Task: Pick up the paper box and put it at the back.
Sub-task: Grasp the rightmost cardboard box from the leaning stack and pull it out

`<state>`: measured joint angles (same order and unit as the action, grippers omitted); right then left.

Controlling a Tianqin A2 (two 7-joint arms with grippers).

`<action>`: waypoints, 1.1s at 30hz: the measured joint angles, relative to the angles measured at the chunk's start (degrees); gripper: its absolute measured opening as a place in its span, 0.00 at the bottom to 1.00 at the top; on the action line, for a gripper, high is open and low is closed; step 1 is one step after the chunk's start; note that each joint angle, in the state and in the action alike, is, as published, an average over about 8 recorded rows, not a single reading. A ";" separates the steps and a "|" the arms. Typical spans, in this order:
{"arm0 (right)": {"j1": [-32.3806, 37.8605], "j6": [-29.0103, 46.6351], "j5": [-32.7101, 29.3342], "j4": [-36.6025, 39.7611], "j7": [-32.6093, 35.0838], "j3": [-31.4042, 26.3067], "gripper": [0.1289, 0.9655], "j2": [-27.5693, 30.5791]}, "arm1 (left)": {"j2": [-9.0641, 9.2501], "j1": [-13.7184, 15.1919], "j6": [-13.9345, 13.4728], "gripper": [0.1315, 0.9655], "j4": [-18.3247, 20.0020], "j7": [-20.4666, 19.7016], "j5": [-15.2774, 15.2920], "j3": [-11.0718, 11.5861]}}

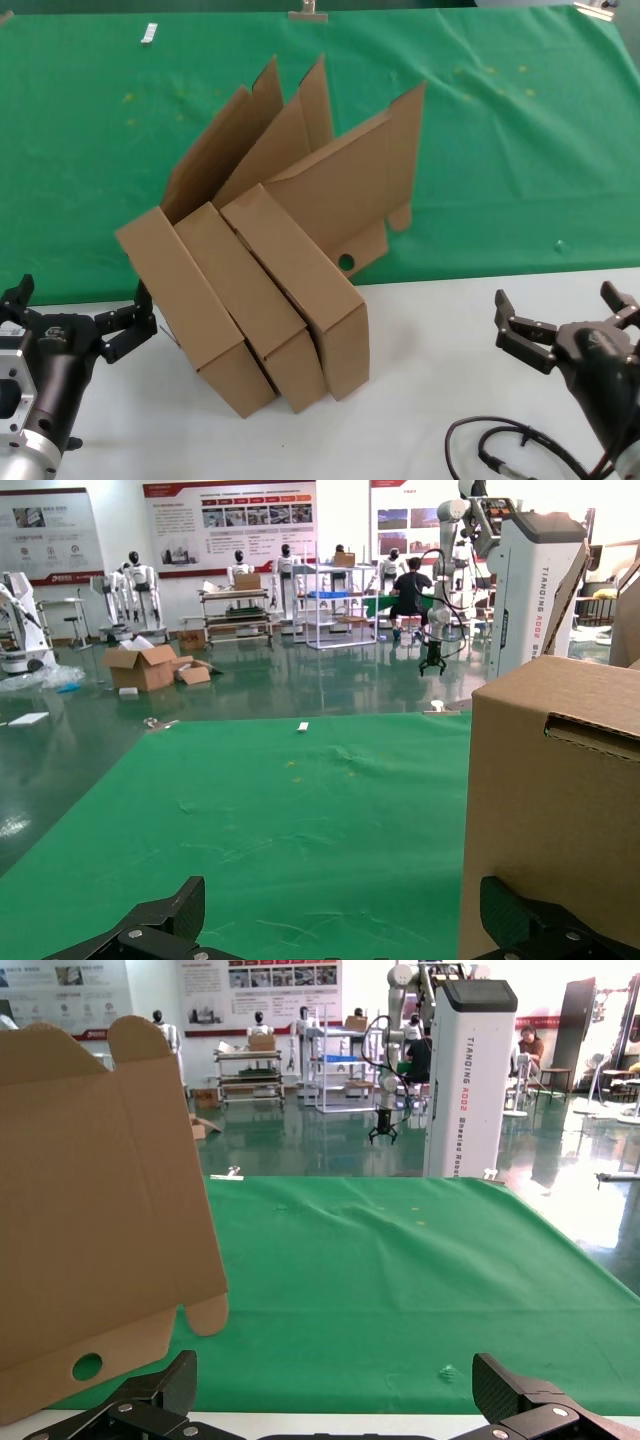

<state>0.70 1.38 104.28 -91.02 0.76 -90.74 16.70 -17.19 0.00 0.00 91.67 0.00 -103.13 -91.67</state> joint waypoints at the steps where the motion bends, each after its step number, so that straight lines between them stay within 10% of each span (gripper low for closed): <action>1: 0.00 0.00 0.00 0.00 0.00 0.00 1.00 0.00 | 0.00 0.00 0.00 1.00 0.00 0.00 0.00 0.00; 33: 0.00 0.00 0.00 0.00 0.00 0.00 1.00 0.00 | 0.00 0.00 0.00 0.95 0.00 0.00 0.00 0.00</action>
<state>0.70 1.38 104.28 -91.02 0.76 -90.74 16.70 -17.19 0.00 0.00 91.67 0.00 -103.13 -91.67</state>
